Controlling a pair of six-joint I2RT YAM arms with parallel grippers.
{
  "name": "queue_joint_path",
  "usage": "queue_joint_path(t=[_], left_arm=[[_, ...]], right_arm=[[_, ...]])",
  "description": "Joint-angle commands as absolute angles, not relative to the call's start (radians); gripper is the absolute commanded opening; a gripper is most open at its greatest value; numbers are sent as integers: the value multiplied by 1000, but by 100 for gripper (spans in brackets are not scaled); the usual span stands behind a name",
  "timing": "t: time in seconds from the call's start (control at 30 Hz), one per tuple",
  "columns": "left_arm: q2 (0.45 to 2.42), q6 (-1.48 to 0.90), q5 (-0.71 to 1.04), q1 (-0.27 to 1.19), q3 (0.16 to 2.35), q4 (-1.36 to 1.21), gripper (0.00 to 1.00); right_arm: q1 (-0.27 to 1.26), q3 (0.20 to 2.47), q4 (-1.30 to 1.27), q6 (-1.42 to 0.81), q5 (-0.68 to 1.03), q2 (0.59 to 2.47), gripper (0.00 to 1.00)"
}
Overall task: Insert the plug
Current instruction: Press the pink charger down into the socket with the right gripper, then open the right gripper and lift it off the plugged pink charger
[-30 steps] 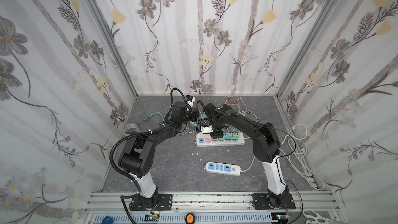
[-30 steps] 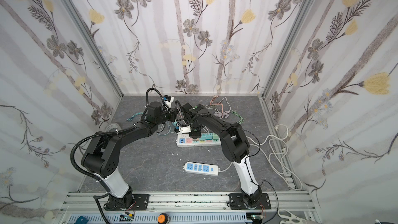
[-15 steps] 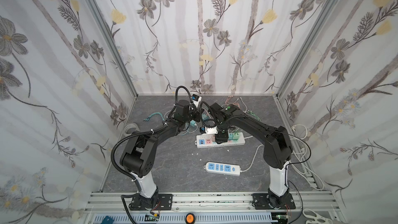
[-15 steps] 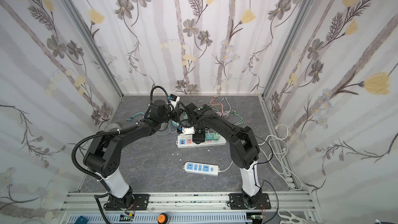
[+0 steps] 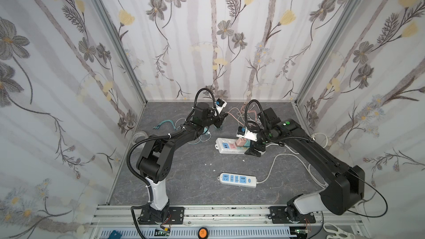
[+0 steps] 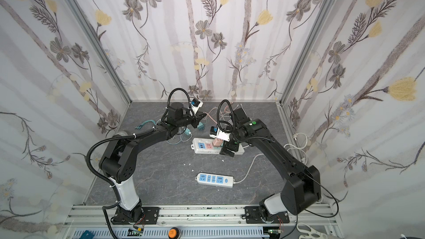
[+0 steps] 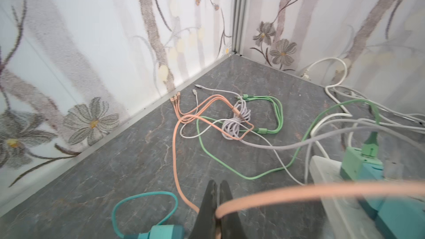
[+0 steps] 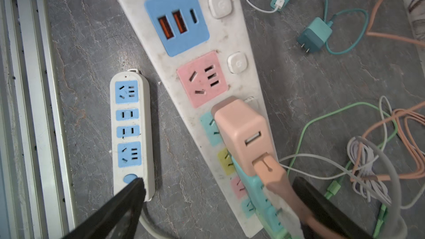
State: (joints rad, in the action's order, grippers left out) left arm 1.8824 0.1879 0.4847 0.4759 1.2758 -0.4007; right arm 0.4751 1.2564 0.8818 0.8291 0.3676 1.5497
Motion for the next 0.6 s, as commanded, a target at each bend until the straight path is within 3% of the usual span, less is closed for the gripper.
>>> queue_joint_path(t=[0.0,0.23,0.4,0.57], left_arm=[[1903,188,481,479,1291,-478,0],[1881,181,463,483,1226,-525,0],[1890,253,503,490,1244,-485,0],[1947,333,608,529,1343,-439,6]], right_arm=[[474,1217,736,798,445,1547,99],[476,1307,746,795,441,1719,99],[476,1301,734,771,449,1707,99],[474,1154,538,470,361,1580,99]])
